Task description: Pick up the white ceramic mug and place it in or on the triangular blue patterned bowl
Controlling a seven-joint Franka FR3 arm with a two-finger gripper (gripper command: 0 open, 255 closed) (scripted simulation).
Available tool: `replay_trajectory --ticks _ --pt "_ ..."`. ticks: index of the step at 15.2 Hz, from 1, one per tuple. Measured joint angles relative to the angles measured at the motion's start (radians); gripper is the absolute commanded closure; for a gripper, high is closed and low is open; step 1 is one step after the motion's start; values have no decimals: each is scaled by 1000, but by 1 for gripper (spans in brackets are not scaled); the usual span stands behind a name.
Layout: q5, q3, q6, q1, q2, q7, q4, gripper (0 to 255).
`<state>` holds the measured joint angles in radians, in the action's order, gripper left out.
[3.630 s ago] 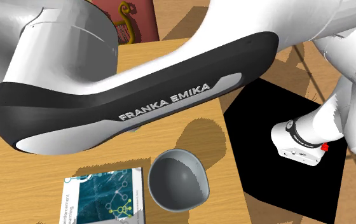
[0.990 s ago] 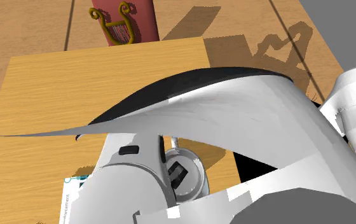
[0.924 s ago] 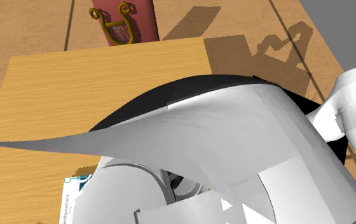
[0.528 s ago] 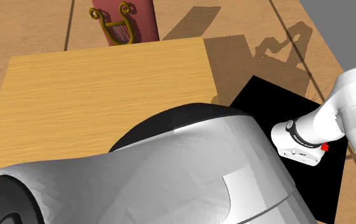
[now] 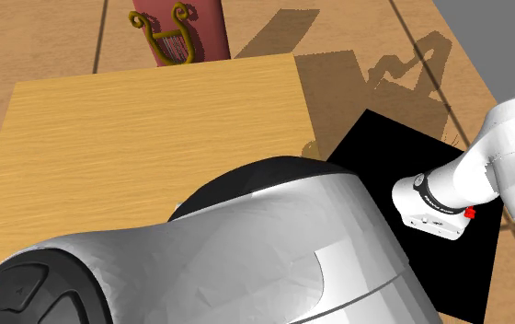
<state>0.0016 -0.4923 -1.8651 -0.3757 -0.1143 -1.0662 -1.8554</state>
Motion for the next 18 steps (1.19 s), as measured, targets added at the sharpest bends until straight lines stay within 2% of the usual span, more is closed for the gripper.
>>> replay_trajectory --ticks 1,7,12,18 --pt "0 0 0 0 0 0 0 0" --pt "0 0 0 0 0 0 0 0" --pt "3 0 112 0 7 0 108 0" --pt "2 0 126 1 4 1 123 0"
